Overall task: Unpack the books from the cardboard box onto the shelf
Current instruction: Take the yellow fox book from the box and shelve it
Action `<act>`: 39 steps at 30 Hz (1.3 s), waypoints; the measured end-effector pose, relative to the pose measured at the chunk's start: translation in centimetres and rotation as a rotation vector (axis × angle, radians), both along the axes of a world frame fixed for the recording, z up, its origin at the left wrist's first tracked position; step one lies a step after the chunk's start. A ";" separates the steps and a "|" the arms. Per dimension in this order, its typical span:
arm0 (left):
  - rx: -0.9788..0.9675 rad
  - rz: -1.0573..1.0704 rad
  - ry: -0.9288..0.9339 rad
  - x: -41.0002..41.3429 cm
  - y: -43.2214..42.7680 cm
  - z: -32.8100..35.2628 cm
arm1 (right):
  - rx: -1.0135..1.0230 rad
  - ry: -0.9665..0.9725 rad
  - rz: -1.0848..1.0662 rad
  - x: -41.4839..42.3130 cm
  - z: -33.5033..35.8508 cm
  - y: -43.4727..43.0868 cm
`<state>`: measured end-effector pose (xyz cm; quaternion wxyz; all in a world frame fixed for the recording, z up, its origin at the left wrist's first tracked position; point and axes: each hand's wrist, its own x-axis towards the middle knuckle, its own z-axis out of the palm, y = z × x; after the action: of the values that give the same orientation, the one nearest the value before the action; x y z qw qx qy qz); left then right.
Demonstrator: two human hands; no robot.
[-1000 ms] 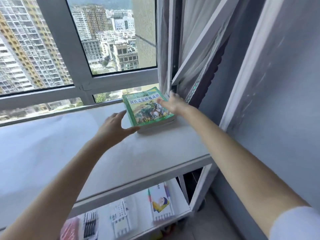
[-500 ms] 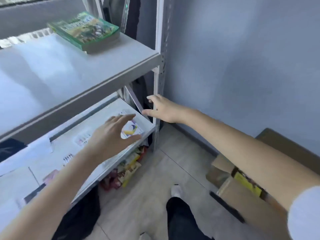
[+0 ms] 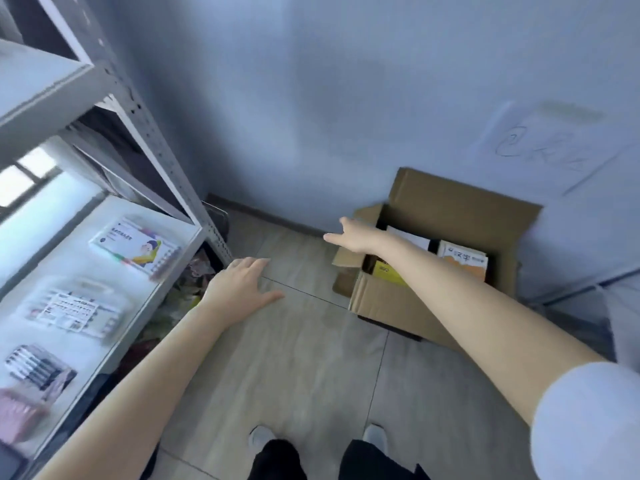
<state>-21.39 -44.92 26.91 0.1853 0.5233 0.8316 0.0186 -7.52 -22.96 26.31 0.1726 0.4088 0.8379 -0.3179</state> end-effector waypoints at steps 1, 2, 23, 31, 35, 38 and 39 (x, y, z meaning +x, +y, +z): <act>-0.010 -0.022 0.004 1.8 1.9 -0.3 | -0.003 0.009 -0.029 2.3 -0.2 1.4; -0.020 -0.042 0.005 3.7 3.7 -0.6 | -0.005 0.021 -0.057 4.6 -0.5 2.8; -0.271 -0.205 -0.121 14.1 35.9 -14.0 | -0.219 -0.078 -0.415 20.1 -14.3 26.7; -0.532 -0.167 -0.155 14.5 41.8 -30.0 | -0.406 -0.067 -0.703 19.4 -30.5 29.5; -0.665 -0.031 -0.184 14.7 42.5 -36.7 | -0.406 -0.024 -0.787 19.4 -37.7 29.5; -0.671 0.116 -0.268 14.7 42.2 -40.3 | -0.337 -0.001 -0.883 19.2 -41.4 29.1; -0.648 0.165 -0.313 14.8 42.0 -41.1 | -0.322 0.009 -0.907 19.1 -42.2 28.9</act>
<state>-6.61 -2.87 -14.14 0.4641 0.3593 0.7954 -0.1511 11.55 5.96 -15.84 0.0739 0.6996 0.5159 -0.4888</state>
